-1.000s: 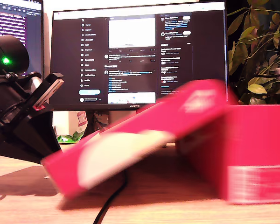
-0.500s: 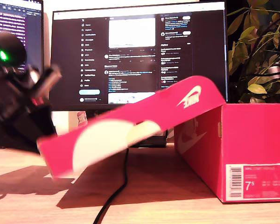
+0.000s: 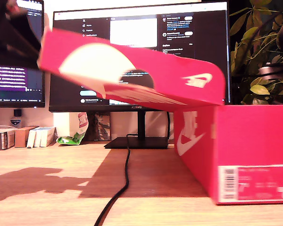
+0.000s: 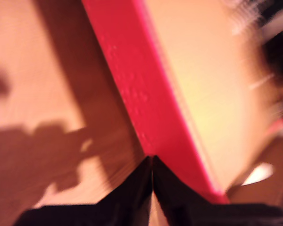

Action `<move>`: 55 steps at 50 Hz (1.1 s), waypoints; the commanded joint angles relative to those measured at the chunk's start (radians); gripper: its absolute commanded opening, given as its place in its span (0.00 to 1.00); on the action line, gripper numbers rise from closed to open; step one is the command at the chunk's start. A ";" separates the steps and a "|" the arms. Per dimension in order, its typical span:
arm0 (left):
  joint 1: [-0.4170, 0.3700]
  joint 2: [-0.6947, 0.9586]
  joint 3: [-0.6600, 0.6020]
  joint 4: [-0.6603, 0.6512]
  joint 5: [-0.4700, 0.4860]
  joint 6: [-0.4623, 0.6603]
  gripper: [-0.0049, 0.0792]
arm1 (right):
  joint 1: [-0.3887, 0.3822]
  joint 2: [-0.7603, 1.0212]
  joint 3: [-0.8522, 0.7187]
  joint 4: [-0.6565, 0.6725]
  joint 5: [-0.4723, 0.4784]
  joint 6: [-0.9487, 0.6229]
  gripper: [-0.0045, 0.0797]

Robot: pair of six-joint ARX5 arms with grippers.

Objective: Close the red shoebox by pushing the lid with your left arm and holding the box in place with your right arm

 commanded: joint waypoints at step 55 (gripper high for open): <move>-0.274 0.026 0.063 0.094 -0.019 -0.123 0.04 | 0.164 -0.018 0.000 -0.005 0.208 0.084 0.04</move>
